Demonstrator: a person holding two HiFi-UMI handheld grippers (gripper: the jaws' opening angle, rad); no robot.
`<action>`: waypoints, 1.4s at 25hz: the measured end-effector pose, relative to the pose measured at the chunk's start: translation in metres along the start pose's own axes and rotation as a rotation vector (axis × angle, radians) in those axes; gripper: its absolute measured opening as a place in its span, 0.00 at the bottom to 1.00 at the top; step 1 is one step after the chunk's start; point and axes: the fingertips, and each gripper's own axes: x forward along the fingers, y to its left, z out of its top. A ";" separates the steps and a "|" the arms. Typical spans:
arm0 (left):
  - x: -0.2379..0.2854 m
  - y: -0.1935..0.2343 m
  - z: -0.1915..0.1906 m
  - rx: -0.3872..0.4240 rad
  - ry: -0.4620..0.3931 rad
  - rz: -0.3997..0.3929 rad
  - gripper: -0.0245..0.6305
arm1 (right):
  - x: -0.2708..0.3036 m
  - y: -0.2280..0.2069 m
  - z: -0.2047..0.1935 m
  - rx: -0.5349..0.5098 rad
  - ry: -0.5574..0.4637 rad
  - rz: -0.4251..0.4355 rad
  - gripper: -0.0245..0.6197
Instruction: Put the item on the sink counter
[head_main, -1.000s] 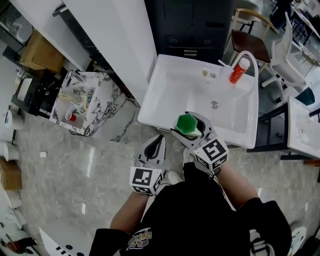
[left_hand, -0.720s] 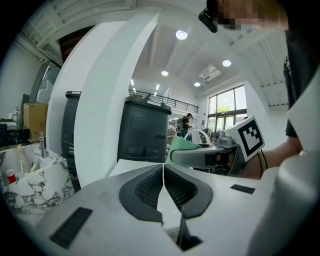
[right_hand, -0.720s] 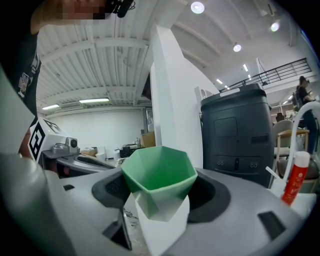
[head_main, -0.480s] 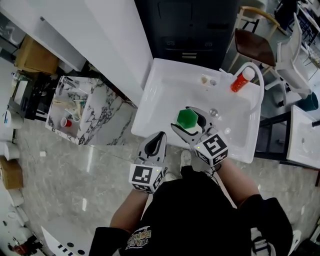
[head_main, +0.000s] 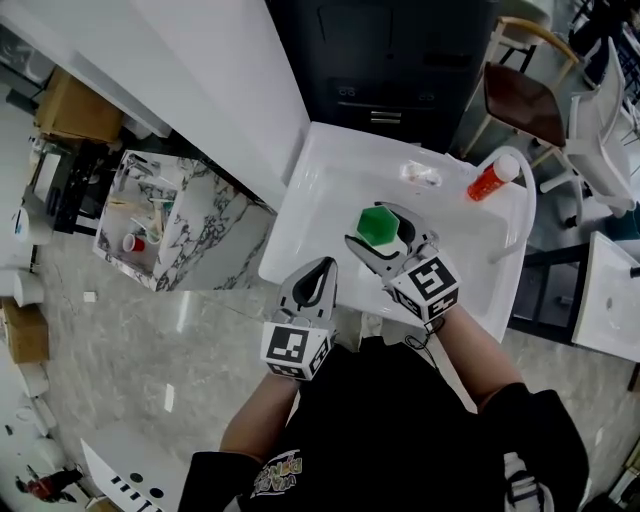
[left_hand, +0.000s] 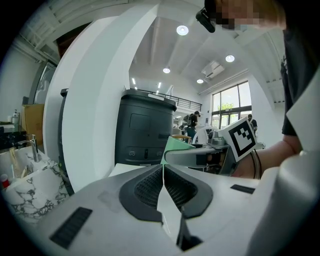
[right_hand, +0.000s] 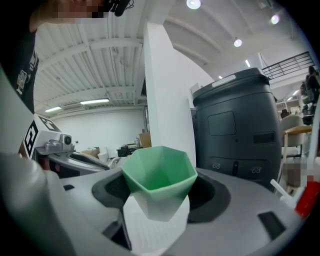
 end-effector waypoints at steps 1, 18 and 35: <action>0.002 0.000 0.000 0.002 0.000 0.001 0.07 | 0.002 -0.003 0.000 -0.002 -0.001 -0.001 0.61; 0.052 0.028 -0.005 0.004 0.045 -0.107 0.07 | 0.056 -0.074 -0.015 -0.053 0.020 -0.109 0.61; 0.081 0.072 -0.021 -0.010 0.122 -0.213 0.07 | 0.142 -0.164 -0.080 -0.082 0.124 -0.273 0.61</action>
